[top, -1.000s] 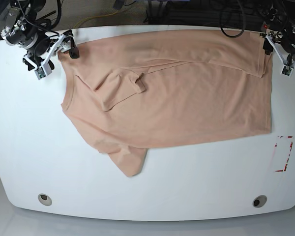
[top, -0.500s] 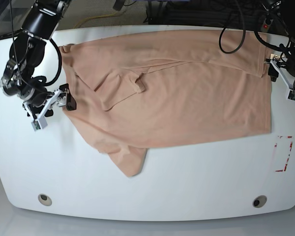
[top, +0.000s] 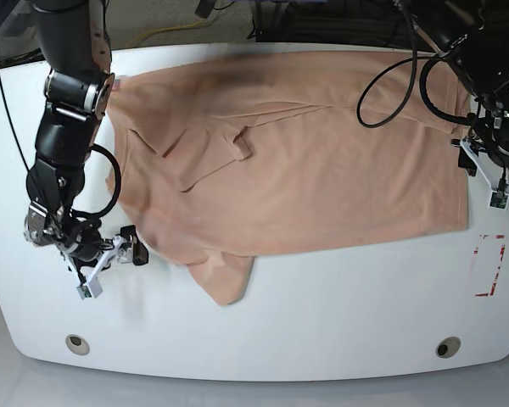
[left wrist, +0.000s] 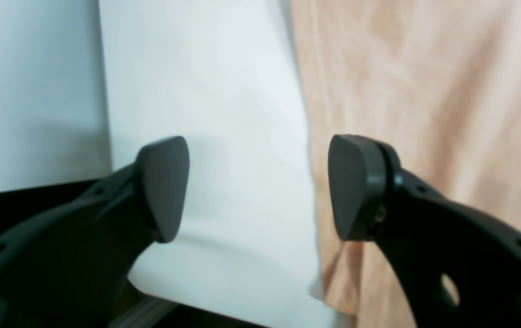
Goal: Fold the T-shirt properly
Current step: 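Move both grippers to the hem corners and pinch them, then lift the hem with both grippers and fold it over toward the collar, then regrasp the folded edge with the right gripper and tuck it under, then pull the folded strip with both grippers to straighten it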
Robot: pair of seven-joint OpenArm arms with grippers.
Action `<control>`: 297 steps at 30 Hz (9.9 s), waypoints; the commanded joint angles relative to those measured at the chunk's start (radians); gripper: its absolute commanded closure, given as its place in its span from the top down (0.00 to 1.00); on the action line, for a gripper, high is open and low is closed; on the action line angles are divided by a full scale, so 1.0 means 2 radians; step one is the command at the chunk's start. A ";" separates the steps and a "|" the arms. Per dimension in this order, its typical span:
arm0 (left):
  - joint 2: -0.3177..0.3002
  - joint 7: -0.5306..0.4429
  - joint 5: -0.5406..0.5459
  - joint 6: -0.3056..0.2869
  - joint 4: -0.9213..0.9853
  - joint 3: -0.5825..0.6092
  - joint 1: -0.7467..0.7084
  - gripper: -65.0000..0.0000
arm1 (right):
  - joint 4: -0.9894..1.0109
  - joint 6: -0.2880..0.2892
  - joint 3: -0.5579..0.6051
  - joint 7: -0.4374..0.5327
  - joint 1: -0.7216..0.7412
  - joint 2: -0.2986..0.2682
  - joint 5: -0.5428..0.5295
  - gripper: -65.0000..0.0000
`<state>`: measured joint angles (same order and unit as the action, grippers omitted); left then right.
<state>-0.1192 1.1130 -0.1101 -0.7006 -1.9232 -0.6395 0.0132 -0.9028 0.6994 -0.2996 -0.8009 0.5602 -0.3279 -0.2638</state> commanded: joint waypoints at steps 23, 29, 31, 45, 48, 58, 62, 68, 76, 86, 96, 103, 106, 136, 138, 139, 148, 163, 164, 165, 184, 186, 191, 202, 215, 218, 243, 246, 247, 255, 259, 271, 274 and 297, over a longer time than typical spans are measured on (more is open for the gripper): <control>-0.008 -0.103 -0.003 0.057 0.110 -0.001 0.051 0.69 | 0.214 -0.001 0.067 0.179 0.059 0.026 0.023 0.59; -0.021 -0.103 -0.003 0.059 0.146 -0.004 0.097 0.69 | 0.213 -0.001 0.067 0.197 0.042 0.026 0.023 0.67; -0.024 -0.105 -0.003 0.065 0.163 -0.004 0.114 0.69 | 0.213 -0.001 0.067 0.201 0.042 0.026 0.023 0.54; -0.047 -0.219 -0.003 0.132 0.374 -0.001 0.196 0.69 | 0.213 -0.001 0.068 0.203 0.033 0.027 0.023 0.00; -0.061 -0.246 -0.003 0.132 0.420 0.000 0.201 0.69 | 0.213 -0.001 0.068 0.203 0.033 0.027 0.023 0.00; -0.077 -0.268 -0.001 0.132 0.527 0.042 0.237 0.69 | 0.213 -0.001 0.068 0.203 0.032 0.027 0.023 0.00; -0.077 -0.285 -0.001 0.131 0.549 0.049 0.243 0.68 | 0.213 -0.001 0.068 0.203 0.033 0.027 0.023 0.00; -0.077 -0.288 -0.001 0.130 0.589 0.053 0.249 0.56 | 0.213 -0.001 0.068 0.203 0.035 0.027 0.021 0.00; -0.077 -0.288 -0.001 0.130 0.588 0.093 0.249 0.04 | 0.167 -0.001 0.068 0.193 0.031 0.026 0.022 0.00; -0.070 -0.281 -0.001 0.050 0.504 0.094 0.248 0.00 | 0.029 -0.001 0.067 0.106 0.023 0.026 0.023 0.00; -0.068 -0.198 0.000 0.002 0.385 0.092 0.233 0.00 | -0.148 -0.001 0.066 -0.007 -0.005 0.021 0.023 0.00; -0.067 -0.155 0.000 0.001 0.273 0.092 0.179 0.00 | -0.269 -0.001 0.065 -0.053 -0.065 0.021 0.023 0.00; -0.064 -0.123 0.000 0.001 0.224 0.092 0.154 0.00 | -0.307 -0.001 0.054 -0.069 -0.094 0.021 0.023 0.00; -0.008 -0.024 -0.003 0.001 -0.008 0.094 -0.121 0.10 | -0.460 -0.001 -0.028 -0.115 -0.336 0.039 0.018 0.11; -0.008 -0.024 -0.003 0.001 -0.008 0.094 -0.121 0.23 | -0.462 -0.001 -0.044 -0.115 -0.342 0.046 0.018 0.24; -0.008 -0.024 -0.003 0.001 -0.008 0.094 -0.121 0.34 | -0.463 -0.001 -0.056 -0.115 -0.343 0.054 0.017 0.35; -0.008 -0.024 0.000 0.001 -0.025 0.095 -0.111 0.62 | -0.495 -0.001 -0.079 -0.157 -0.300 0.072 -0.010 0.87; 0.002 -0.024 -0.003 0.001 0.015 0.095 -0.089 0.62 | -0.190 -0.001 -0.029 -0.164 -0.112 0.071 -0.076 0.74; 0.002 -0.024 -0.003 0.001 0.015 0.095 -0.090 0.62 | -0.176 -0.001 -0.020 -0.154 -0.106 0.070 -0.076 0.73; 0.002 -0.024 -0.003 0.001 0.015 0.095 -0.091 0.62 | -0.161 -0.001 -0.008 -0.142 -0.101 0.069 -0.074 0.72; 0.001 -0.028 -0.003 0.001 0.022 0.095 -0.113 0.62 | -0.089 -0.001 0.066 -0.059 -0.097 0.073 -0.076 0.06; 0.001 -0.028 -0.003 0.001 0.033 0.096 -0.112 0.62 | -0.108 -0.001 0.066 -0.059 -0.098 0.073 -0.077 0.00; -0.001 -0.029 -0.003 0.001 0.060 0.113 -0.112 0.62 | -0.221 -0.001 0.037 -0.091 -0.127 0.073 -0.077 0.00; -0.001 -0.029 -0.003 0.001 0.061 0.132 -0.112 0.62 | -0.400 -0.001 -0.032 -0.202 -0.190 0.071 -0.077 0.00; -0.012 -0.029 -0.003 0.001 0.061 0.135 -0.111 0.62 | -0.493 -0.001 -0.037 -0.222 -0.312 0.073 -0.077 0.00; -0.023 -0.029 -0.003 0.001 0.062 0.135 -0.111 0.62 | -0.492 -0.001 -0.055 -0.211 -0.333 0.073 -0.077 0.00; -0.041 -0.070 0.000 0.001 0.100 0.132 -0.111 0.62 | -0.490 -0.001 -0.174 -0.201 -0.396 0.075 -0.077 0.69; -0.040 -0.070 0.002 0.001 0.080 0.131 -0.107 0.62 | -0.528 -0.001 -0.197 -0.203 -0.401 0.095 -0.086 0.74; -0.038 -0.070 0.006 0.001 0.073 0.128 -0.105 0.62 | -0.536 -0.001 -0.200 -0.204 -0.401 0.097 -0.096 0.74; -0.027 -0.067 0.126 0.001 0.019 0.079 -0.104 0.63 | -0.536 -0.001 -0.181 -0.260 -0.397 0.103 -0.226 0.74; -0.028 -0.061 0.184 0.001 0.012 0.050 -0.104 0.63 | -0.499 -0.001 -0.141 -0.257 -0.397 0.110 -0.219 0.74; -0.032 0.035 0.306 0.001 0.038 -0.053 -0.101 0.85 | -0.366 -0.001 -0.068 -0.145 -0.396 0.093 -0.158 0.74; -0.033 0.032 0.306 0.001 0.083 -0.055 -0.101 0.84 | -0.365 -0.001 -0.064 -0.145 -0.396 0.093 -0.158 0.74; -0.030 0.015 0.324 0.001 0.215 -0.027 -0.101 0.18 | -0.365 -0.001 -0.065 -0.145 -0.397 0.096 -0.158 0.74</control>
<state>-0.1761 1.1027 0.5522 -0.6998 -1.4857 -0.7105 -0.1852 -1.6352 0.7044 -0.4309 -1.0466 -0.2287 -0.1356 -0.6067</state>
